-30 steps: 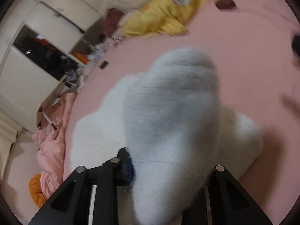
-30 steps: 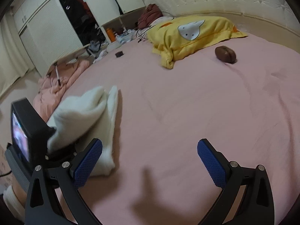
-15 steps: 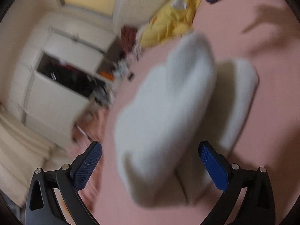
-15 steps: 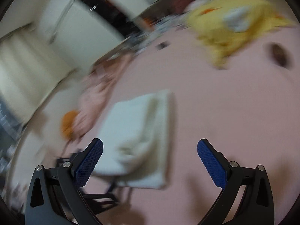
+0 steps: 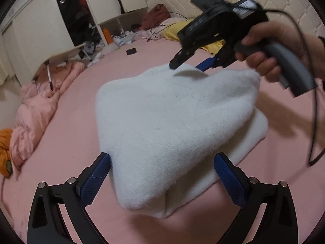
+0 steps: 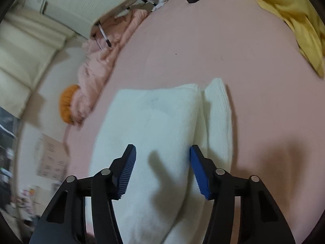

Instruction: Fold clothes

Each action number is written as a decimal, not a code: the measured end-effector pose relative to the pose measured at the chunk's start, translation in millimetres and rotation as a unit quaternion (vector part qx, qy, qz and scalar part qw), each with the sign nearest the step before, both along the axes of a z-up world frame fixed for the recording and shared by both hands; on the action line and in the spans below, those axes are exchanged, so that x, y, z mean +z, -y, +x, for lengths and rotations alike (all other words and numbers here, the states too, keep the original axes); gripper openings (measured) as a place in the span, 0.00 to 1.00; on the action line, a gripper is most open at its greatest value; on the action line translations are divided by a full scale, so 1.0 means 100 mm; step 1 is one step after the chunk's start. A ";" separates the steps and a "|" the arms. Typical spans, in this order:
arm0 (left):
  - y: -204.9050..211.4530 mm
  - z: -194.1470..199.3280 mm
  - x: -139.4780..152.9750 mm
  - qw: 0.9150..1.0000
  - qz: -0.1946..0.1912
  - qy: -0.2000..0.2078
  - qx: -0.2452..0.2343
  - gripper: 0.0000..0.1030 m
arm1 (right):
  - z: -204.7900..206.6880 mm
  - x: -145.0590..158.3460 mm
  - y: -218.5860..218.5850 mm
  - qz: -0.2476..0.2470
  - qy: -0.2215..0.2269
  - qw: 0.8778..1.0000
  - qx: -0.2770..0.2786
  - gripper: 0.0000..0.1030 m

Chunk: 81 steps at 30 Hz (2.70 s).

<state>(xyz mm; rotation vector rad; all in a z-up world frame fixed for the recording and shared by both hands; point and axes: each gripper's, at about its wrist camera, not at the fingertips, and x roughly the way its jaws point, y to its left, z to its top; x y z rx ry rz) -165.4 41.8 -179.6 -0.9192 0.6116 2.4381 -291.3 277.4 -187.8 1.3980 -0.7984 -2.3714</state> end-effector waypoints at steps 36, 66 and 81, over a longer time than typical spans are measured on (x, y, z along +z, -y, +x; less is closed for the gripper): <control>0.85 -0.27 -0.24 0.947 0.232 0.168 0.145 0.98 | 1.55 0.16 0.23 0.120 -0.112 0.983 0.084 0.53; 0.78 -0.13 0.34 0.936 0.296 0.182 0.057 0.67 | 1.72 0.08 -0.10 0.130 -0.066 0.989 -0.012 0.19; 0.27 -0.49 -0.33 0.900 0.350 0.254 0.057 0.08 | 0.44 -0.27 -0.02 0.133 -0.072 0.988 -0.028 0.17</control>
